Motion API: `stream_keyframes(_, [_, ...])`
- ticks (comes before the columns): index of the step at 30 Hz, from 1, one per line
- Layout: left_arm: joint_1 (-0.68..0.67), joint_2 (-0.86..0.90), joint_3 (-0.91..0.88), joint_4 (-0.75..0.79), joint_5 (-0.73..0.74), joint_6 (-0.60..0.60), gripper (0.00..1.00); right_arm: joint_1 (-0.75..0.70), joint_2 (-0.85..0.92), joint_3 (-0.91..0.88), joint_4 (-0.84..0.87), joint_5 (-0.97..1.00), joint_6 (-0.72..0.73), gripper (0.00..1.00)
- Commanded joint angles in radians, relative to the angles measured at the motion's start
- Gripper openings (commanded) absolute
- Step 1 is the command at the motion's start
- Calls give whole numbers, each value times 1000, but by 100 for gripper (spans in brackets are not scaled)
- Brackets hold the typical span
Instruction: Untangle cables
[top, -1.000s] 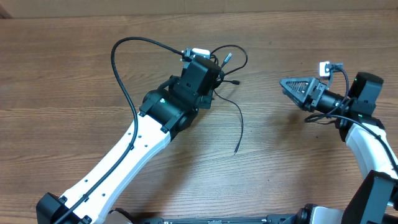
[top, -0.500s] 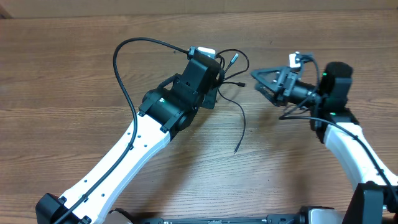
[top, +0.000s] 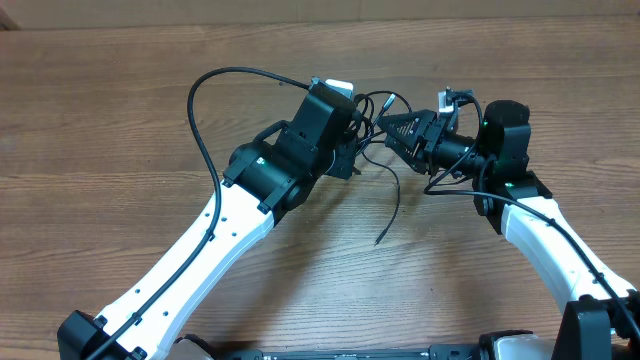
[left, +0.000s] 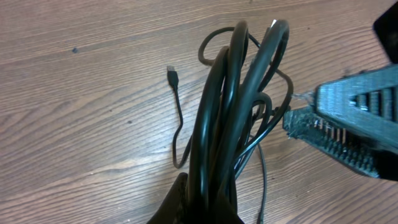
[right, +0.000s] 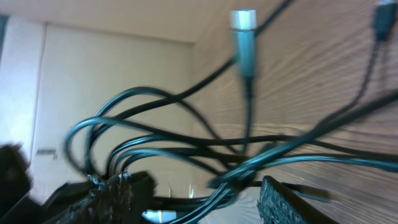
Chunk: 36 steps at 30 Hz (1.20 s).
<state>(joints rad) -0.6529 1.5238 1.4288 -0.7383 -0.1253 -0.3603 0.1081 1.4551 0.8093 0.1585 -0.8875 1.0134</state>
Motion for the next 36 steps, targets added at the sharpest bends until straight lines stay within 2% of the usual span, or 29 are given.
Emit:
stream_keyframes(1, [0, -4, 34, 19, 22, -35, 4, 4, -18, 11, -33, 70, 20, 65])
stream_keyframes(9, [-2, -4, 34, 32, 75, -67, 4, 4, -18, 11, -50, 146, 39, 64])
stream_keyframes(12, [-2, -4, 34, 32, 82, -67, 4, 4, -18, 11, -50, 163, 43, 61])
stream_keyframes(14, [-2, -4, 34, 33, 111, -67, 4, 4, -18, 11, -53, 183, 51, 55])
stream_keyframes(19, [-2, -3, 32, 32, 130, -67, 4, 4, -15, 11, -65, 225, 64, 19])
stream_keyframes(22, [-2, -3, 32, 34, 130, -67, 4, 5, -11, 11, -77, 230, 64, 4])
stream_keyframes(27, [-2, -3, 32, 14, 109, -64, 4, 5, 4, 11, -128, 259, 63, 4])
stream_keyframes(33, [2, -3, 32, -158, -134, -62, 4, -48, 10, 11, -180, 289, 28, 4])
stream_keyframes(36, [7, -3, 32, -225, -181, -63, 4, -98, 10, 11, -256, 378, -38, 4])
